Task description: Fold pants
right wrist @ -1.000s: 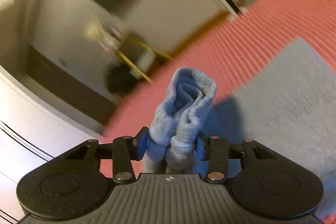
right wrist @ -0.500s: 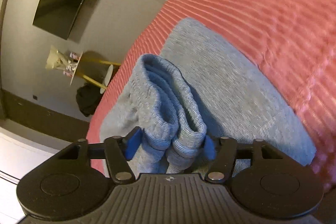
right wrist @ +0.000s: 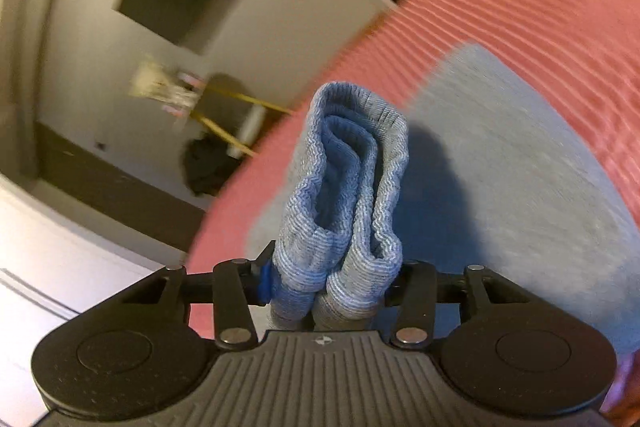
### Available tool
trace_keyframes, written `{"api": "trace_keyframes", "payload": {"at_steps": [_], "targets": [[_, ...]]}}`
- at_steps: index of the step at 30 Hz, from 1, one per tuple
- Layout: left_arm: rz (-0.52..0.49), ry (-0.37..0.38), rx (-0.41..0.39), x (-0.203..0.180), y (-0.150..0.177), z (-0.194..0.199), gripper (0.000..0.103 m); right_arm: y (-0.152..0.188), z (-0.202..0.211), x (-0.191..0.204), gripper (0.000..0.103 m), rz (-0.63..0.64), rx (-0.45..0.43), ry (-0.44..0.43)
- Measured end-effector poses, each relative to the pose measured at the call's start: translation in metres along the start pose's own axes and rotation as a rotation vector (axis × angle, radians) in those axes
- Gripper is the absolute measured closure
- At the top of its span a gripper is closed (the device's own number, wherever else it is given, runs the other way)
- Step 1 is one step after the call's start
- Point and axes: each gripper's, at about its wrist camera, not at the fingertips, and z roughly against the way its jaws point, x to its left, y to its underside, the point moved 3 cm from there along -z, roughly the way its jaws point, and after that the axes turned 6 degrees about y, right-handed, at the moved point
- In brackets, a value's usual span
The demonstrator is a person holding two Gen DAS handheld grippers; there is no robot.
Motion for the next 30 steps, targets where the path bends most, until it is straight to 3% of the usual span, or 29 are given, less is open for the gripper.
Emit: {"api": "trace_keyframes", "payload": {"at_steps": [4, 7, 13, 19, 23, 27, 30], "targets": [[0.065, -0.009, -0.012, 0.008, -0.002, 0.003, 0.038, -0.008, 0.018, 0.022, 0.059, 0.019, -0.047, -0.066], [0.069, -0.006, -0.027, 0.008, -0.003, 0.006, 0.038, -0.012, 0.031, 0.019, 0.059, 0.011, -0.064, -0.066], [0.063, -0.014, -0.072, 0.011, -0.005, 0.015, 0.038, -0.008, 0.047, -0.013, 0.059, -0.039, -0.085, 0.003], [0.012, -0.014, -0.077, 0.005, -0.005, 0.017, 0.038, -0.006, 0.053, -0.041, 0.058, -0.117, -0.097, 0.006], [-0.014, 0.030, -0.053, 0.002, -0.002, 0.017, 0.038, -0.003, 0.044, -0.061, 0.057, -0.096, -0.099, 0.081], [-0.053, 0.077, -0.023, -0.007, 0.001, 0.016, 0.038, 0.005, 0.029, -0.091, 0.045, -0.122, -0.045, 0.202], [-0.069, 0.090, -0.018, -0.010, 0.001, 0.014, 0.038, 0.011, 0.027, -0.111, 0.039, -0.195, -0.015, 0.185]]}}
